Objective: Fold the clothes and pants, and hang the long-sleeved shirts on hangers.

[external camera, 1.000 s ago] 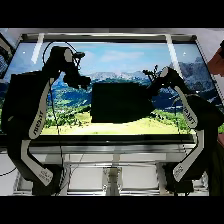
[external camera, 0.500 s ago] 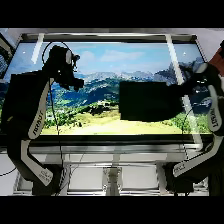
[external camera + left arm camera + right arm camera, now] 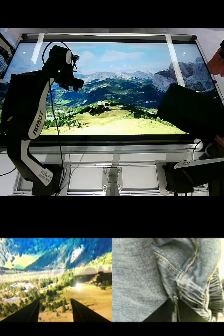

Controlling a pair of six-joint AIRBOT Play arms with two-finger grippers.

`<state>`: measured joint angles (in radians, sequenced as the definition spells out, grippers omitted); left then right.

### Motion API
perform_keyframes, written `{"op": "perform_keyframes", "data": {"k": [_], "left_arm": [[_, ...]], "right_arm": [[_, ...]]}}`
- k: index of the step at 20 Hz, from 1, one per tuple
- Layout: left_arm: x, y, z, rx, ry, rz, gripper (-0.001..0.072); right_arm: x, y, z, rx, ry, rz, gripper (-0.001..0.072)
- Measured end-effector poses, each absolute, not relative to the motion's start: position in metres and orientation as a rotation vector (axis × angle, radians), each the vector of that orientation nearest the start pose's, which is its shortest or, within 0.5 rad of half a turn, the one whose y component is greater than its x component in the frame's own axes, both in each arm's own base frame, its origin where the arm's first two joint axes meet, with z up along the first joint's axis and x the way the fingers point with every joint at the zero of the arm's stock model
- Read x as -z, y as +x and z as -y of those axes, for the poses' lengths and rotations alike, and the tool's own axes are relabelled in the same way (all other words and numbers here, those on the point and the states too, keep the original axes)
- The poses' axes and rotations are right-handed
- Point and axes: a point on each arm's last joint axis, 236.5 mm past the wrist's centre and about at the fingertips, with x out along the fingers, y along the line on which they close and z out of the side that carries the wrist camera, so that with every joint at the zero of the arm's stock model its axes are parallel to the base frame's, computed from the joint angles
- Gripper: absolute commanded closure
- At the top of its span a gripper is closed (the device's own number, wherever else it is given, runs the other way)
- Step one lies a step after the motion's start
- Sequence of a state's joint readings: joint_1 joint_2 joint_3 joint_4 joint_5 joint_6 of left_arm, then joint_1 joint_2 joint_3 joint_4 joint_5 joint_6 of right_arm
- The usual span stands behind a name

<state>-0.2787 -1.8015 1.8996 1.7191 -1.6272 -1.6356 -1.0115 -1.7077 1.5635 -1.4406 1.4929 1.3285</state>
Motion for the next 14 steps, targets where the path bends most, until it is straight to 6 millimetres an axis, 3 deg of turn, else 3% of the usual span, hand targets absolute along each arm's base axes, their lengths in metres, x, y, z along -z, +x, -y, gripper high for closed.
{"op": "perform_keyframes", "data": {"k": [2, 4, 6, 7, 9, 12, 14], "left_arm": [[-0.015, 0.447, 0.091, 0.049, 0.266, -1.497, 0.0295], [-0.015, 0.447, 0.091, 0.049, 0.266, -1.497, 0.0295], [-0.015, 0.447, 0.091, 0.049, 0.266, -1.497, 0.0295], [-0.015, 0.447, 0.091, 0.049, 0.266, -1.497, 0.0295], [-0.015, 0.447, 0.091, 0.048, 0.266, -1.497, 0.0295], [-0.015, 0.447, 0.091, 0.048, 0.266, -1.497, 0.0295], [-0.015, 0.447, 0.091, 0.048, 0.266, -1.497, 0.0295]], "right_arm": [[0.047, 0.214, 0.337, 0.518, 0.834, -1.426, 0.0437], [0.045, 0.204, 0.335, 0.489, 0.910, -1.386, 0.0436], [0.032, 0.214, 0.329, 0.439, 0.944, -1.309, 0.0446], [0.021, 0.225, 0.325, 0.411, 0.944, -1.260, 0.0453], [-0.008, 0.253, 0.313, 0.348, 0.908, -1.163, 0.0684], [-0.057, 0.306, 0.266, 0.194, 0.787, -1.082, 0.0687], [-0.085, 0.340, 0.214, 0.069, 0.667, -1.072, 0.0688]]}}
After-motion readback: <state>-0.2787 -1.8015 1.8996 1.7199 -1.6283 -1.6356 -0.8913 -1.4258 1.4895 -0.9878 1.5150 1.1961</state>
